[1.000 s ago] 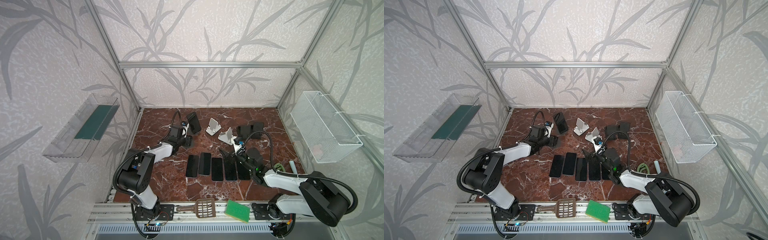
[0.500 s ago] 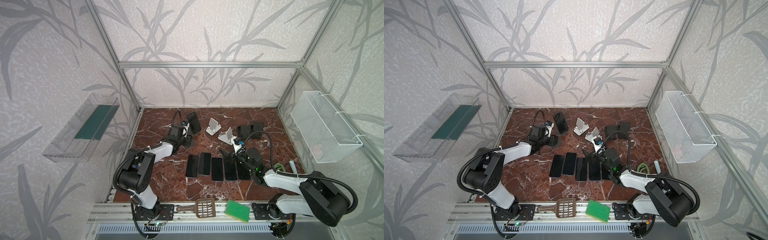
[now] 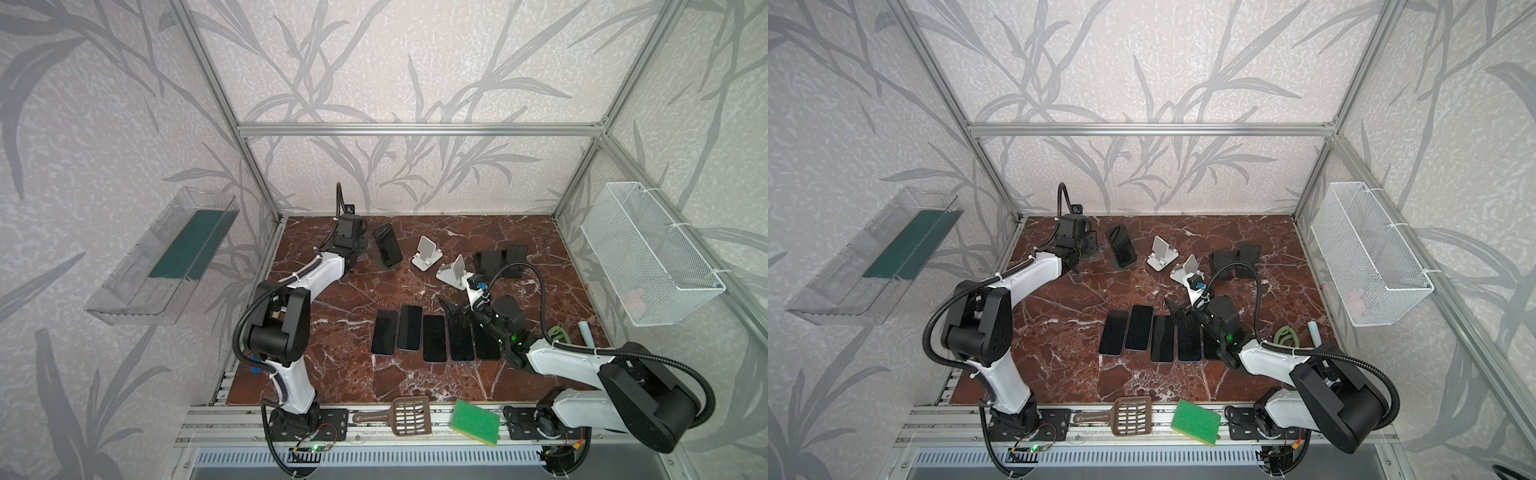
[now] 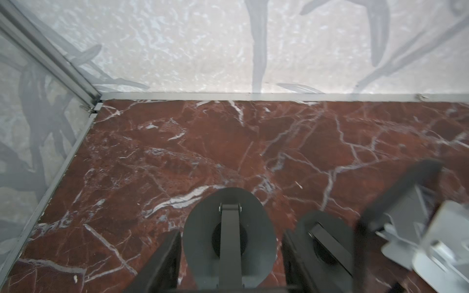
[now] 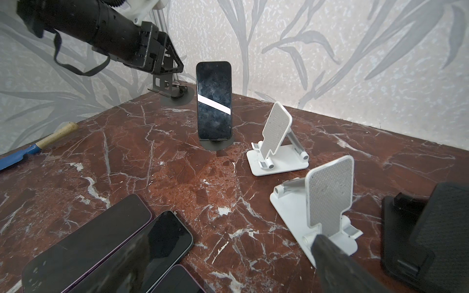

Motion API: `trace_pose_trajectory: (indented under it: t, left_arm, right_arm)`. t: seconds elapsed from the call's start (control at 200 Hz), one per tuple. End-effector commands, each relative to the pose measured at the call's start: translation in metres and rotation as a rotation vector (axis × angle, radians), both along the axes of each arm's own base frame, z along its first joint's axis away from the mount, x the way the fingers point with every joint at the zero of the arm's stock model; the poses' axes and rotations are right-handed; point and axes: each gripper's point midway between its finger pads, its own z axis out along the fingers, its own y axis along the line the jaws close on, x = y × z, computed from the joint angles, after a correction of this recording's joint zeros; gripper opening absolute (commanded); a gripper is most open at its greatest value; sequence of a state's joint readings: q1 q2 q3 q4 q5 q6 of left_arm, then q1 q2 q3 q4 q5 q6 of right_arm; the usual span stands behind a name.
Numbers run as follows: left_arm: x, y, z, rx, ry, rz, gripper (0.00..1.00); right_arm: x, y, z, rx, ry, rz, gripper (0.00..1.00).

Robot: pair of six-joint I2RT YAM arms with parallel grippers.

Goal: Remove the phone from the phone stand
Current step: Place the phone at the top-left of the table.

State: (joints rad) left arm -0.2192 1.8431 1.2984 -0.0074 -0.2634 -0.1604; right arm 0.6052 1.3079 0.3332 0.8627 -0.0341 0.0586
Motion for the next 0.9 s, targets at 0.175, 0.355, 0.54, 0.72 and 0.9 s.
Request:
trace_pose_trajectory:
  t: [0.175,0.355,0.54,0.72,0.9]
  left_arm:
    - [0.017,0.024,-0.032,-0.067,0.091,0.117,0.44]
    - [0.016,0.026,-0.045,-0.09,0.12,0.129,0.44]
    - [0.015,0.032,-0.048,-0.096,0.125,0.138,0.5]
    - [0.016,0.032,-0.05,-0.117,0.12,0.125,0.6]
    - [0.018,0.032,-0.045,-0.128,0.105,0.121,0.77]
  right_arm:
    - [0.0,0.0,0.008,0.004,-0.031,-0.005,0.99]
    - [0.0,0.0,0.009,0.004,-0.033,-0.006,0.99]
    - [0.001,0.0,0.009,-0.001,-0.034,-0.007,0.99]
    - [0.002,-0.002,0.008,-0.014,-0.041,-0.017,0.99]
    - [0.002,-0.001,0.01,-0.012,-0.046,-0.011,0.99]
